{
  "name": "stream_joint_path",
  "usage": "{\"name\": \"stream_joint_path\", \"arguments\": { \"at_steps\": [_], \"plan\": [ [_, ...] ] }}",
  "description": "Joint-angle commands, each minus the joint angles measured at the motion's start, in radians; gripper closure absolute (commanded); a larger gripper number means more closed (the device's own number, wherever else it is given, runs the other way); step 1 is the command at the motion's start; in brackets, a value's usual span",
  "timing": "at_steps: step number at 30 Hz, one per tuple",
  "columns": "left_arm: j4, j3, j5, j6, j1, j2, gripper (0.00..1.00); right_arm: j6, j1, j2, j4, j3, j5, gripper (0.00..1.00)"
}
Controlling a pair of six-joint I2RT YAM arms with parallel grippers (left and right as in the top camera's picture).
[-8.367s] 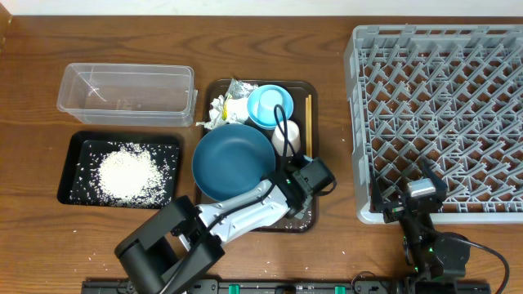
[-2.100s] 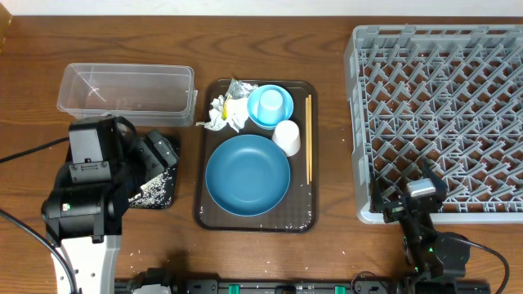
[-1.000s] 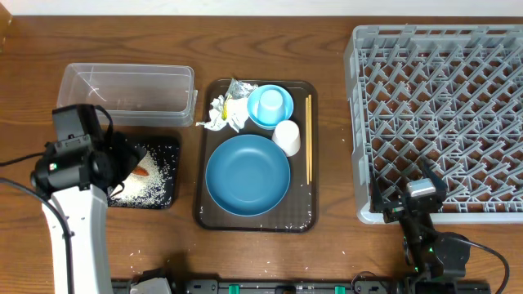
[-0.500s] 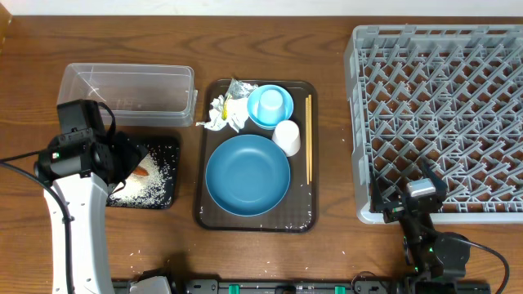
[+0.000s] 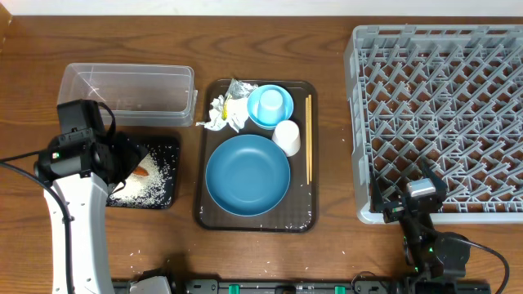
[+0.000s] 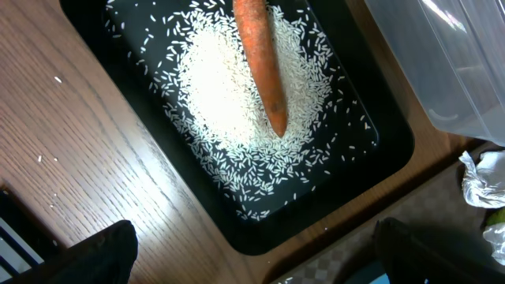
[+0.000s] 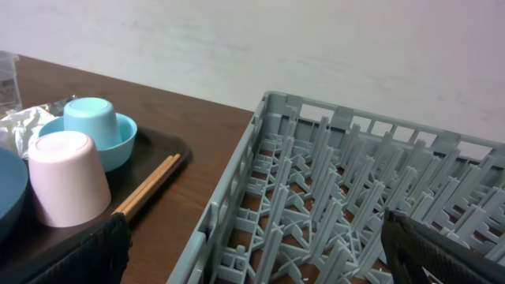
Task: Sort waste into correct bins and load items into the dishwasher rack
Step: 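Move the right gripper over the white cup on the brown tray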
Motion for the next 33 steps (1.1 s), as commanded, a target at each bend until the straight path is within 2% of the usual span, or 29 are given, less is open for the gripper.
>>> {"name": "stream_joint_path", "arguments": {
  "at_steps": [1,4,6,10,12,15,17,19,21,25,29,33],
  "plan": [
    [-0.006,0.014,-0.016,-0.009,0.006,0.006,0.02,-0.011,-0.013,-0.005,-0.004,-0.002,0.002,0.01],
    [-0.006,0.014,-0.015,-0.009,0.006,0.006,0.02,-0.008,-0.013,-0.004,0.016,-0.002,-0.012,0.01],
    [-0.006,0.014,-0.016,-0.009,0.006,0.006,0.02,0.040,-0.013,-0.005,0.082,-0.002,-0.097,0.01],
    [-0.006,0.014,-0.016,-0.009,0.006,0.006,0.02,0.390,-0.012,-0.005,0.183,-0.002,-0.605,0.01],
    [-0.006,0.014,-0.016,-0.009,0.006,0.006,0.02,0.551,-0.012,-0.005,0.280,-0.002,-0.741,0.01],
    [-0.006,0.014,-0.016,-0.009,0.006,0.006,0.02,0.747,-0.012,-0.004,0.465,-0.002,-0.728,0.01],
    [-0.006,0.014,-0.016,-0.009,0.006,0.006,0.02,0.906,-0.012,-0.004,0.637,-0.002,-0.627,0.01],
    [-0.006,0.014,-0.016,-0.009,0.006,0.006,0.02,0.971,-0.012,-0.004,0.764,0.003,-0.534,0.01],
    [-0.006,0.014,-0.015,-0.009,0.006,0.006,0.02,0.981,-0.012,-0.004,0.807,0.025,-0.454,0.01],
    [-0.006,0.014,-0.016,-0.009,0.006,0.006,0.02,0.922,-0.012,0.026,0.721,0.152,-0.338,0.01],
    [-0.006,0.014,-0.016,-0.009,0.006,0.006,0.02,0.774,-0.012,0.161,0.483,0.374,-0.326,0.01],
    [-0.006,0.014,-0.016,-0.009,0.006,0.006,0.02,0.655,-0.012,0.395,0.205,0.626,-0.379,0.01]
  ]
}}
